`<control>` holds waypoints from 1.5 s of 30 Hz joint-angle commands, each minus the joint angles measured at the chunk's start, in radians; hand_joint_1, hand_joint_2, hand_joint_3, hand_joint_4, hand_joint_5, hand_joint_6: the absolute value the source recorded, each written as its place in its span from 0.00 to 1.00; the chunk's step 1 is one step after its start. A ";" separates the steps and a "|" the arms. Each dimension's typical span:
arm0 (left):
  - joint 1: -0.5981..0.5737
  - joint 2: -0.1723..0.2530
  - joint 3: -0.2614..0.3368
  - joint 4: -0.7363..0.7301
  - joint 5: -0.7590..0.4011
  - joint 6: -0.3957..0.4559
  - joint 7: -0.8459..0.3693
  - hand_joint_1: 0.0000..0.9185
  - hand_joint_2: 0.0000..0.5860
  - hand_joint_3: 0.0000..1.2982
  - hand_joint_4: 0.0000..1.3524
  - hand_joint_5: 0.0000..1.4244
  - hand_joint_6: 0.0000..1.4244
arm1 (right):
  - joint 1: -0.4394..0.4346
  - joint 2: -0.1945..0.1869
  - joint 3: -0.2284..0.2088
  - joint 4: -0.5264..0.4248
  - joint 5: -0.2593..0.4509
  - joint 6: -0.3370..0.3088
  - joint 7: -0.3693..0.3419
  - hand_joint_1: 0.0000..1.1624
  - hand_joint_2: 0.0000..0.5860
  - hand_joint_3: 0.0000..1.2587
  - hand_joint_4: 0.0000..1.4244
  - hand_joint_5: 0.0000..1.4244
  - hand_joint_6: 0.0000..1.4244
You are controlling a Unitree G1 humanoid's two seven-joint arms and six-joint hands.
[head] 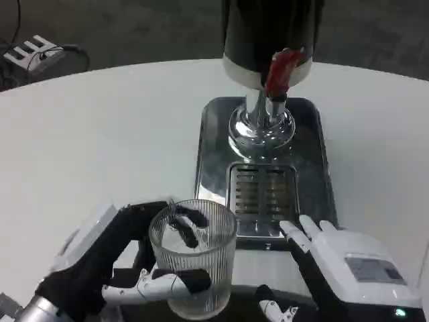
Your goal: Grasp the cup under the faucet to collect the drink, then remove the cup.
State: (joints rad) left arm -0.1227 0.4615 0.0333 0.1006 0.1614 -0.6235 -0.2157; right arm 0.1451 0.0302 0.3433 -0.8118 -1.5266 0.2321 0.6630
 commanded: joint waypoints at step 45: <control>-0.581 -0.053 -0.075 0.617 0.259 0.013 0.308 0.51 0.12 0.82 0.84 0.88 0.88 | 0.147 0.043 -0.039 -0.126 0.044 -0.027 -0.006 0.34 0.75 0.08 0.00 0.00 0.02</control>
State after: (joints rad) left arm -0.6345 0.4068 -0.0256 0.6488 0.4023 -0.6082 0.0376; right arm 0.2659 0.0447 0.2976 -0.9123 -1.4831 0.2170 0.6635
